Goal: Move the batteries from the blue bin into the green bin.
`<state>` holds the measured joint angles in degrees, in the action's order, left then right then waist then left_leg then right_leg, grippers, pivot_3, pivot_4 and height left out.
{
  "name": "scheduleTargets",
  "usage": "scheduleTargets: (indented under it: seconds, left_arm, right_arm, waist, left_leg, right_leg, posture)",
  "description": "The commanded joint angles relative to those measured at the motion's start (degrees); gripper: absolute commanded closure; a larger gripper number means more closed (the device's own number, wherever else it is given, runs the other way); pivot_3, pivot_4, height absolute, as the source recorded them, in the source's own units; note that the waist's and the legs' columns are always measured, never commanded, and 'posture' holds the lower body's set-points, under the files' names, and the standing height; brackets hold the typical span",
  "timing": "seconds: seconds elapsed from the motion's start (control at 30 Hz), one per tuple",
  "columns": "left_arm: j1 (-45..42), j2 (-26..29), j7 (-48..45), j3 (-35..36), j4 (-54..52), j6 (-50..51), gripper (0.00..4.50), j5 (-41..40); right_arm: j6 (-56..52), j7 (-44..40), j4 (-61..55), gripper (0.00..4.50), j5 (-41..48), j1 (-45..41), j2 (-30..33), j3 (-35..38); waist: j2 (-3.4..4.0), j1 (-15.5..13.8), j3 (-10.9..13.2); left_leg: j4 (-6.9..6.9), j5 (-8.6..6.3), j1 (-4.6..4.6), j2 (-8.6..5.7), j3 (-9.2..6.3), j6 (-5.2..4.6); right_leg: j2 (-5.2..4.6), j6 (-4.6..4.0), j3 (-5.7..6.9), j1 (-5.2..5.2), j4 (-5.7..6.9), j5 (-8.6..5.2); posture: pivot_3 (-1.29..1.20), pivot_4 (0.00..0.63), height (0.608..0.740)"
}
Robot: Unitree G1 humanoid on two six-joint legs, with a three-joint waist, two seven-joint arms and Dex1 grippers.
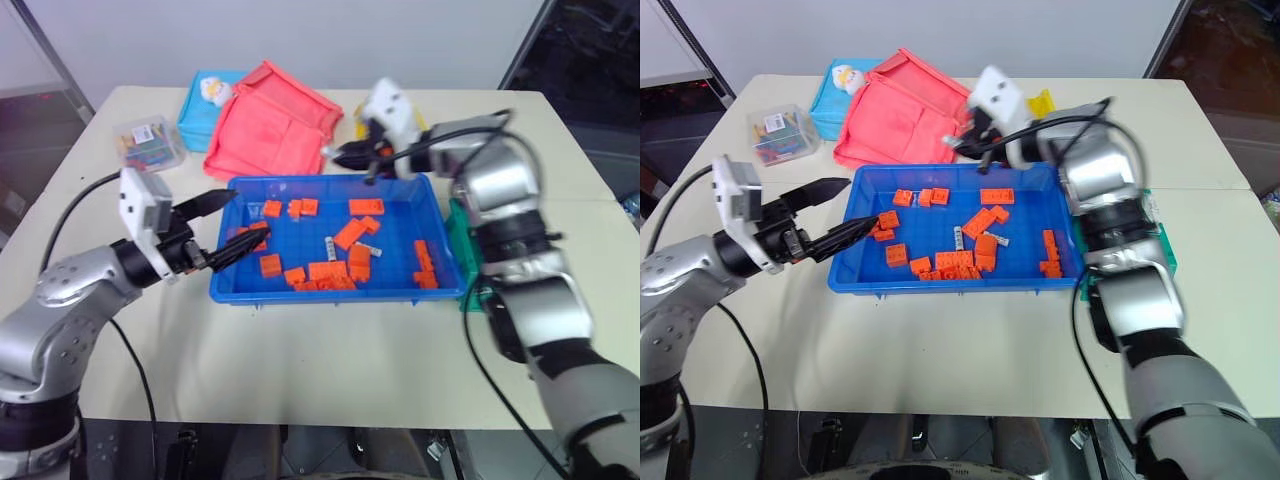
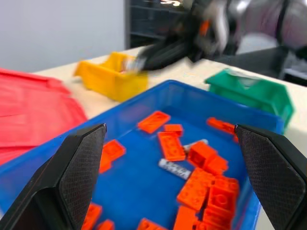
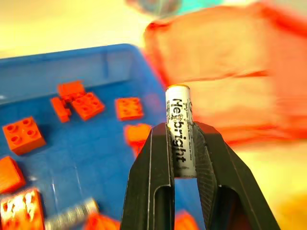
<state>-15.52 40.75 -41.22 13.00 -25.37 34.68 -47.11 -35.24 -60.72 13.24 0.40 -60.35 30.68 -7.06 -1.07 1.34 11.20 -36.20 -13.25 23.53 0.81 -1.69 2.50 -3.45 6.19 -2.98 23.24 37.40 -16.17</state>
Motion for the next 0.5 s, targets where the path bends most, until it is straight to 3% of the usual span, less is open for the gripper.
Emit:
scheduleTargets:
  seconds: [0.03, 0.2, 0.5]
  left_arm:
    - [-3.6, -0.4, -3.6, -2.6, 3.6, -2.0, 0.00, 2.0]
    - [-8.3, -1.7, -8.6, -6.8, 9.6, -3.5, 0.00, 5.0]
    - [-11.3, -3.4, -13.0, -8.2, 16.1, -5.2, 0.00, 8.1]
  right_arm:
    - [-9.3, -0.1, -12.8, 4.42, 1.8, 6.7, 7.2, 3.3]
    - [-16.5, 2.8, -21.8, 4.42, 2.9, 20.0, 17.3, 10.3]
    - [-17.1, 9.3, -23.6, 4.42, 4.4, 32.4, 24.2, 19.7]
  waist:
    - [0.00, -0.3, 0.0]
    - [0.02, -0.3, 0.0]
    - [0.02, -0.1, 0.0]
  left_leg:
    - [-0.01, 0.00, 0.00, 0.00, 0.01, 0.00]
    - [-0.01, 0.00, 0.00, 0.02, 0.06, 0.00]
    - [-0.02, 0.00, -0.04, 0.07, 0.09, -0.01]
  right_leg:
    - [0.00, 0.00, 0.00, -0.02, -0.03, 0.00]
    - [0.04, 0.00, -0.03, 0.01, -0.04, 0.00]
    - [0.10, 0.01, -0.07, 0.00, -0.04, 0.00]
  posture:
    - [0.00, 0.150, 0.740]
    - [0.00, 0.150, 0.740]
    - [0.00, 0.150, 0.740]
